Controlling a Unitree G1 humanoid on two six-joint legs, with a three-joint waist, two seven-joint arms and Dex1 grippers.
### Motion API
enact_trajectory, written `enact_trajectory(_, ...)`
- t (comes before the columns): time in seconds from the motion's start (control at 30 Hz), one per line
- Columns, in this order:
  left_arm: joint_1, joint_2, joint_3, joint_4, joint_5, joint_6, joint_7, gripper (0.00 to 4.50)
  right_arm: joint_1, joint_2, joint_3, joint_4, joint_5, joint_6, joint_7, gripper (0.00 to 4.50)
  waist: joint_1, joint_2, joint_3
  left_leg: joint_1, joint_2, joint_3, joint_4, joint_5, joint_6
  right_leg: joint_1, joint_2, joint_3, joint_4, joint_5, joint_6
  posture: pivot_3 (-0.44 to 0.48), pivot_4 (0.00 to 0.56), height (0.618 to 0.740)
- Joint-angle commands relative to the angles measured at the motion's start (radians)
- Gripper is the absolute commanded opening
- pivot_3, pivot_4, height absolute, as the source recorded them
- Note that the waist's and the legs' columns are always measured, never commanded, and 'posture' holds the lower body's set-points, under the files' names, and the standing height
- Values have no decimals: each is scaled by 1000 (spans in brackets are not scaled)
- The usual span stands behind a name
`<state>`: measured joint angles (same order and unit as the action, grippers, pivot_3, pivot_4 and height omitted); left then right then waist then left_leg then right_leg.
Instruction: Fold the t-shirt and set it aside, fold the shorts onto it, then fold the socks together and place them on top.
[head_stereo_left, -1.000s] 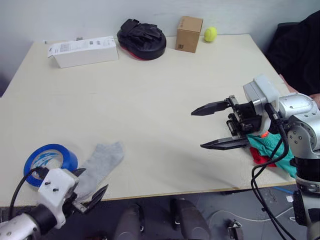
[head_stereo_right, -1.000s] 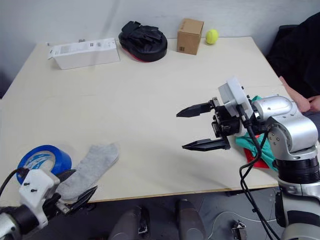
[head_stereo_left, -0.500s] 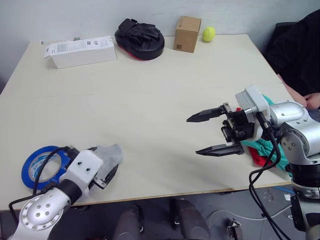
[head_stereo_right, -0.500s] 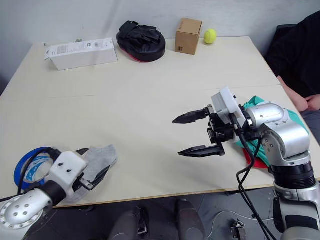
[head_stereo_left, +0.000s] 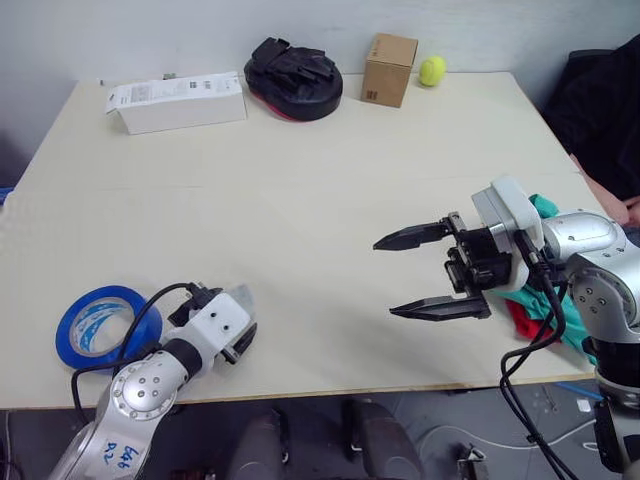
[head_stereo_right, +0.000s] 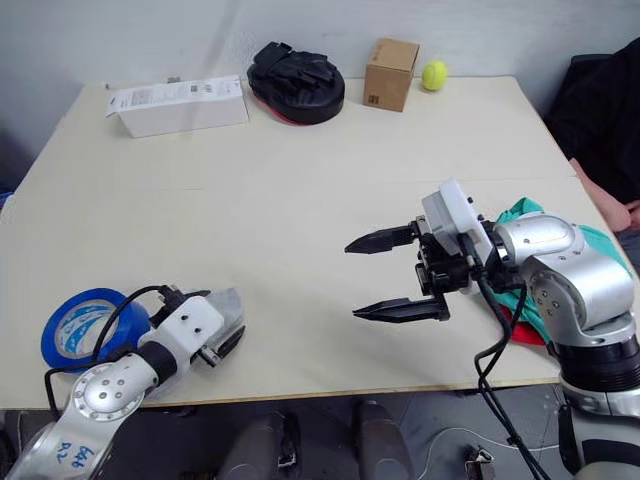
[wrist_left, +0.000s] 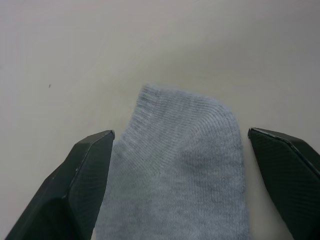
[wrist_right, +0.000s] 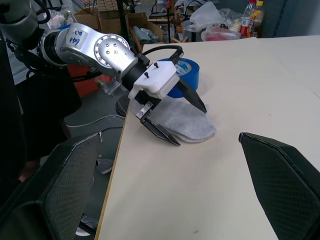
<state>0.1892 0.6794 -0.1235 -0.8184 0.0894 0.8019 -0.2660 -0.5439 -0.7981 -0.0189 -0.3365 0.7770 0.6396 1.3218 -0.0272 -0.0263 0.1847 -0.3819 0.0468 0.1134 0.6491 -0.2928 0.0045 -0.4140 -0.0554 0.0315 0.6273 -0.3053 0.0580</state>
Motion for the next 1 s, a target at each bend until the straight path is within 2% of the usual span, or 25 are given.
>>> enact_trajectory(0.03,-3,-11,-36,60,22,36,-13,3648,3,-15,-53,-41,32,3,-21,4500,-1,0,0,1,-1,0,0,0,0,1,-2,0,0,0,0,0,150,740)
enact_trajectory(0.2,-22,-121,20,77,-57,106,-28,2024,11,-34,-62,-58,48,18,-21,4500,0,0,0,6,-3,2,-1,0,1,7,-5,-2,-1,1,1,0,150,740)
enact_trajectory(0.4,-23,-150,92,70,-115,148,-70,73,30,-37,-72,-84,69,31,-48,4500,-1,0,0,8,-1,3,-1,1,1,9,-4,-2,0,1,2,0,150,740)
enact_trajectory(0.63,-38,-124,143,71,-200,78,-167,11,81,-43,-85,-125,75,23,-74,4500,-2,0,0,7,-1,4,-2,1,1,8,-4,-2,-2,1,2,0,150,740)
enact_trajectory(0.77,-86,-57,138,101,-235,-24,-271,11,119,-54,-91,-142,59,9,-75,4500,-1,0,0,6,-1,4,-3,1,1,7,-4,-2,-3,1,2,0,150,740)
enact_trajectory(0.9,-184,45,31,200,-166,-202,-366,11,143,-51,-95,-157,59,6,-96,4500,-1,0,0,4,-1,4,-4,1,0,6,-4,-2,-5,1,2,0,150,740)
enact_trajectory(1.0,-298,44,-45,282,-143,-278,-409,11,148,-52,-97,-164,63,8,-112,4500,-1,0,0,3,-1,4,-5,1,0,5,-5,-2,-6,1,2,0,150,740)
